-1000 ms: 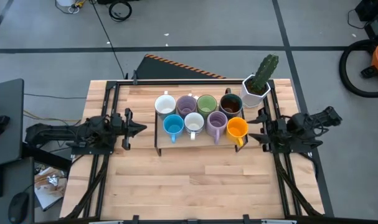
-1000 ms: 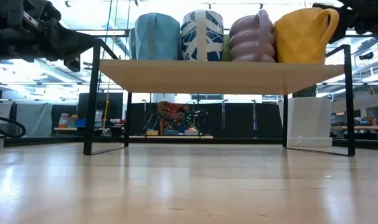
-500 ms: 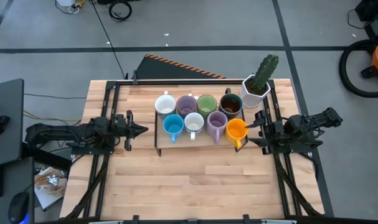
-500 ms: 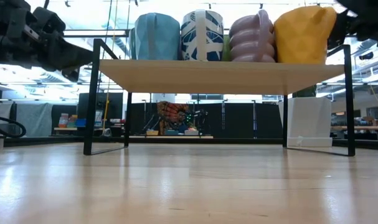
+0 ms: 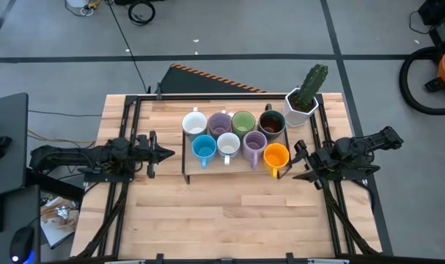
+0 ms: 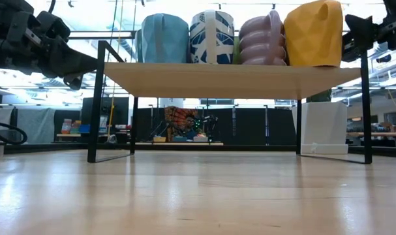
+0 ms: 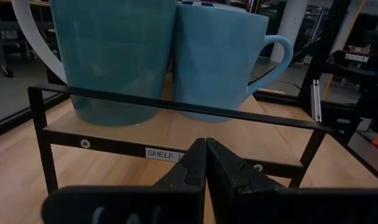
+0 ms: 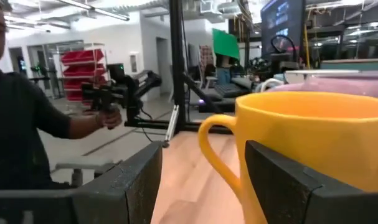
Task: Place coffee mugs
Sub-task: Adjust the green mug
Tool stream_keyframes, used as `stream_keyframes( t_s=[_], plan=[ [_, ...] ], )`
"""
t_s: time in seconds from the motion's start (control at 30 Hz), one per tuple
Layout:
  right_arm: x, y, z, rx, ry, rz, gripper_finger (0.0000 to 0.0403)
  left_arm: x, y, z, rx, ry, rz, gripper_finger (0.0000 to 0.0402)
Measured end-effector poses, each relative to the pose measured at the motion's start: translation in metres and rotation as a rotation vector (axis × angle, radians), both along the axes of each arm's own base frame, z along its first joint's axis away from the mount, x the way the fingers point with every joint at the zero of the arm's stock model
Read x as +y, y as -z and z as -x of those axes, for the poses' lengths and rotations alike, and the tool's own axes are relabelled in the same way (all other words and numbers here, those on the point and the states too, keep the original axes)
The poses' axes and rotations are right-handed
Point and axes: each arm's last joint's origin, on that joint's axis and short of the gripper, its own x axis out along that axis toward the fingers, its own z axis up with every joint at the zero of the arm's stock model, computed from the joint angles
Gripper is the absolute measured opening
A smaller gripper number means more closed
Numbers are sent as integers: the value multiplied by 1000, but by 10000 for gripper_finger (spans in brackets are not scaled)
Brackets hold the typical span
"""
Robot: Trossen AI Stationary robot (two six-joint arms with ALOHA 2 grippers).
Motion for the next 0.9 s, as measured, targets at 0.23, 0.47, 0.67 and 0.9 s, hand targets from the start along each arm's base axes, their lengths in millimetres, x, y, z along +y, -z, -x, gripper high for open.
stream_keyframes(
  t_s=[0.23,0.47,0.67,0.9],
  plan=[
    [-4,-3,0,-35,140,11,236,0,0,0,-2,0,-1,13],
    [-6,-3,-1,-31,212,20,236,0,0,0,-2,0,0,13],
    [-5,-2,-1,-22,197,25,235,0,0,0,-2,0,0,13],
    [-9,-10,2,40,290,50,224,0,0,0,-1,0,-1,13]
  ],
)
